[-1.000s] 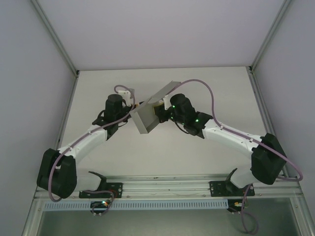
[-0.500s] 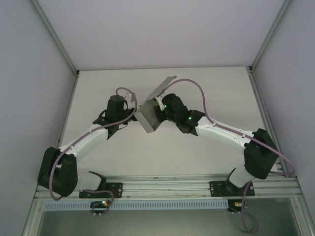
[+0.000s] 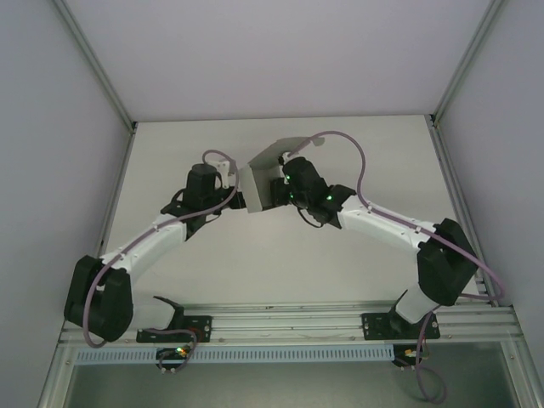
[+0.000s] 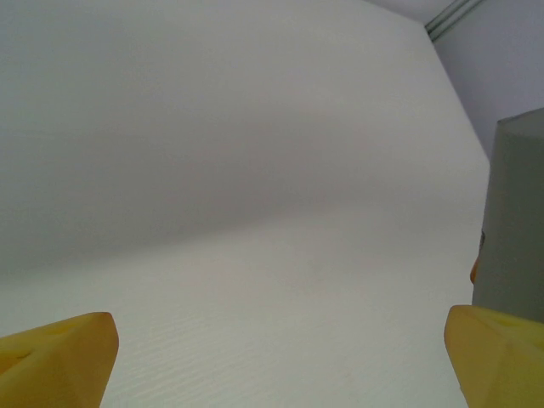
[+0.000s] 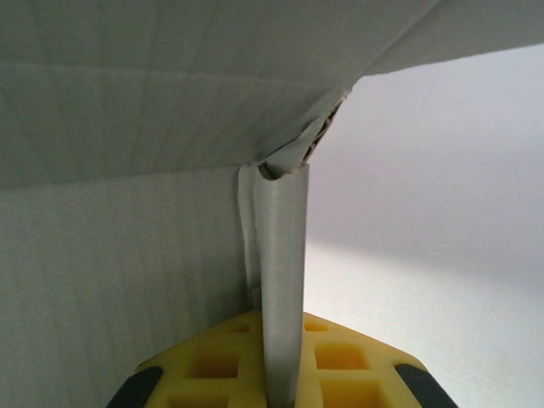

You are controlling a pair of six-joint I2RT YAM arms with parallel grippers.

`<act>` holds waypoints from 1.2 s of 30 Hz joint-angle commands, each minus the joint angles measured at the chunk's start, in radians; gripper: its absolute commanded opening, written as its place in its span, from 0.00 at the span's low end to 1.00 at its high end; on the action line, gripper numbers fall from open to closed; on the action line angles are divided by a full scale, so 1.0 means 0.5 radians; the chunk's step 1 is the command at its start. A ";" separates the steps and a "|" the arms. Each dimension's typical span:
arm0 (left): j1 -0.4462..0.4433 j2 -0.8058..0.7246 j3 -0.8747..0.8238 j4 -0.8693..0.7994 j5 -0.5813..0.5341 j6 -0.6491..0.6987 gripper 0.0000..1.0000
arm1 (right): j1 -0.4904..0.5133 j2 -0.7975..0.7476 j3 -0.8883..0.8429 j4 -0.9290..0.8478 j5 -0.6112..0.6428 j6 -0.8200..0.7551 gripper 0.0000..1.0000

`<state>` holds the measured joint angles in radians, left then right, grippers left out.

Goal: Assemble paper box

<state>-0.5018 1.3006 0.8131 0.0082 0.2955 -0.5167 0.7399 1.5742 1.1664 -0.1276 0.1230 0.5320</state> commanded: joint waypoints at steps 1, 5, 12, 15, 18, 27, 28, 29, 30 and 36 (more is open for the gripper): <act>-0.120 -0.306 0.138 -0.207 -0.218 0.231 1.00 | -0.018 -0.034 -0.112 -0.177 0.264 0.013 0.00; 0.004 -0.569 -0.032 -0.765 -0.959 0.154 1.00 | -0.046 0.007 -0.089 -0.608 0.721 0.045 0.00; 0.254 -0.966 -0.313 -1.048 -1.126 -0.013 1.00 | -0.029 0.410 -0.058 -0.730 0.730 0.295 0.00; 0.255 -1.009 -0.351 -0.940 -0.970 0.024 1.00 | -0.014 0.593 0.049 -0.784 0.693 0.345 0.00; 0.254 -0.980 -0.356 -0.855 -0.907 0.038 1.00 | -0.008 0.694 0.106 -0.838 0.674 0.387 0.00; 0.245 -0.633 -0.224 -0.622 -0.674 0.166 1.00 | -0.004 0.624 0.142 -0.924 0.622 0.410 0.16; 0.241 -0.588 -0.196 -0.604 -0.651 0.190 1.00 | -0.010 0.587 0.135 -0.912 0.592 0.402 0.20; 0.229 -0.538 -0.167 -0.587 -0.631 0.214 1.00 | -0.006 0.542 0.129 -0.894 0.576 0.391 0.24; 0.213 -0.495 -0.138 -0.573 -0.617 0.245 1.00 | -0.004 0.501 0.118 -0.876 0.560 0.382 0.29; 0.081 -0.274 0.014 -0.512 -0.585 0.401 1.00 | -0.013 0.301 0.081 -0.816 0.539 0.304 0.50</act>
<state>-0.4362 1.1347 0.7712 -0.2844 -0.0288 -0.3851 0.7311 1.7782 1.2198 -0.5423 0.3969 0.6991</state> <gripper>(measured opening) 0.999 0.491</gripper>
